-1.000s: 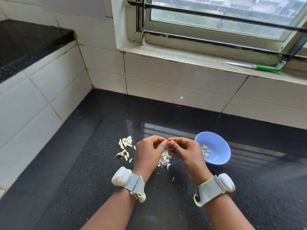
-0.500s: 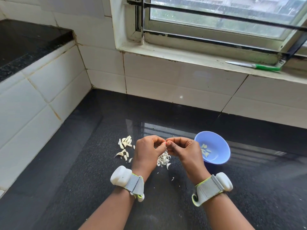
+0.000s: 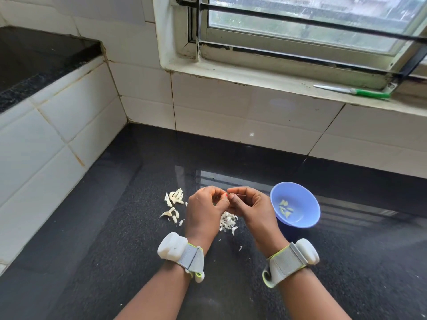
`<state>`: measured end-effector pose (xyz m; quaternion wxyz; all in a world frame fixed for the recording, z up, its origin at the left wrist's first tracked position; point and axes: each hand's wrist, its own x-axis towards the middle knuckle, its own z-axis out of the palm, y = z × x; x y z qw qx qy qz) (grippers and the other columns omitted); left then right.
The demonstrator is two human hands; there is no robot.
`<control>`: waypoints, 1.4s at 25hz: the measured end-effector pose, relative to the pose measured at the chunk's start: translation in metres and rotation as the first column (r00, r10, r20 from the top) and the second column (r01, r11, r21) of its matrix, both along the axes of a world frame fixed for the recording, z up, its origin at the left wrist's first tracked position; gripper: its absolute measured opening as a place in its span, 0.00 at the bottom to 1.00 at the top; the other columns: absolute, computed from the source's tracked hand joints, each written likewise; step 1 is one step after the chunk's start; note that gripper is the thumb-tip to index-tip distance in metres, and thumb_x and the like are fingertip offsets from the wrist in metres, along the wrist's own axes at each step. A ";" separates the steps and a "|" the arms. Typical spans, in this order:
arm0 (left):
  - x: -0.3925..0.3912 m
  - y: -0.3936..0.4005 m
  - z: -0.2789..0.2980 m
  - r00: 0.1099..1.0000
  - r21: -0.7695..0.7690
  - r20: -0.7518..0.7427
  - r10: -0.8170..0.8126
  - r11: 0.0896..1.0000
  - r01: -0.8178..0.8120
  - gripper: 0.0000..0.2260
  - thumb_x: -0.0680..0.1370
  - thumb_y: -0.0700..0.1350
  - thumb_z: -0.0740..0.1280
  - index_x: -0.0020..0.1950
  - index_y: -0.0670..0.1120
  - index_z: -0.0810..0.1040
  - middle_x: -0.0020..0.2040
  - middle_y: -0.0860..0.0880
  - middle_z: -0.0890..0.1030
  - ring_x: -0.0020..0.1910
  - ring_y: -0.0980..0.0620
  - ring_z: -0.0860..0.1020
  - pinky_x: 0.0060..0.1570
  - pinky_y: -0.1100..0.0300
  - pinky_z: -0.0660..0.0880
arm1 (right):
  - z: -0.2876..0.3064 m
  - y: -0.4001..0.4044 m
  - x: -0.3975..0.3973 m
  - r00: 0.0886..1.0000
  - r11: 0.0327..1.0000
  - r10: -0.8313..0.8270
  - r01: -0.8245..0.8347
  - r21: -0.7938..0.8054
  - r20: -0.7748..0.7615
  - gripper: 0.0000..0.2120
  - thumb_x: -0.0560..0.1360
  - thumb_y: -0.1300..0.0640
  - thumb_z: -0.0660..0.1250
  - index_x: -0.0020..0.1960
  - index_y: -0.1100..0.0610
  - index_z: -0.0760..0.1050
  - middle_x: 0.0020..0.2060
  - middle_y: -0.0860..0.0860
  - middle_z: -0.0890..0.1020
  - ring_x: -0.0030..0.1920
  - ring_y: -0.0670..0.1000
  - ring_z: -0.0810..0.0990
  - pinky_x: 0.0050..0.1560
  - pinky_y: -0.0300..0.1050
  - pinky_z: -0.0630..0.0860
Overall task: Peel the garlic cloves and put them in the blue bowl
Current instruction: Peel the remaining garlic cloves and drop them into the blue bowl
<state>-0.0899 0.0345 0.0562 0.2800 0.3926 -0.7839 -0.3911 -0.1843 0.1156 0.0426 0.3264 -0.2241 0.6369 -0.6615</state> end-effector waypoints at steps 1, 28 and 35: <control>0.000 0.000 0.000 1.000 -0.001 -0.001 0.003 1.000 -0.003 0.03 0.73 0.45 0.70 0.42 0.46 0.82 0.40 0.51 0.82 0.38 0.55 0.76 0.38 0.63 0.70 | 0.000 0.000 0.000 1.000 1.000 0.005 -0.005 -0.008 0.019 0.05 0.76 0.67 0.68 0.50 0.61 0.81 0.42 0.58 0.86 0.45 0.54 0.85 0.45 0.44 0.81; -0.001 -0.002 -0.012 0.966 -0.002 0.247 -0.080 0.997 0.083 0.16 0.80 0.53 0.59 0.44 0.45 0.81 0.43 0.48 0.82 0.44 0.47 0.78 0.43 0.52 0.72 | 0.009 0.009 -0.015 0.938 0.999 -0.001 0.017 -0.042 0.348 0.11 0.81 0.67 0.58 0.56 0.64 0.78 0.45 0.57 0.85 0.43 0.49 0.84 0.43 0.38 0.81; 0.003 0.000 -0.010 0.981 -0.018 0.169 -0.092 0.995 0.096 0.11 0.75 0.35 0.64 0.47 0.49 0.82 0.47 0.52 0.80 0.47 0.53 0.78 0.48 0.59 0.73 | 0.010 0.009 -0.013 0.972 1.000 -0.025 0.021 0.019 0.235 0.10 0.81 0.62 0.60 0.57 0.62 0.78 0.44 0.56 0.85 0.42 0.49 0.83 0.40 0.38 0.80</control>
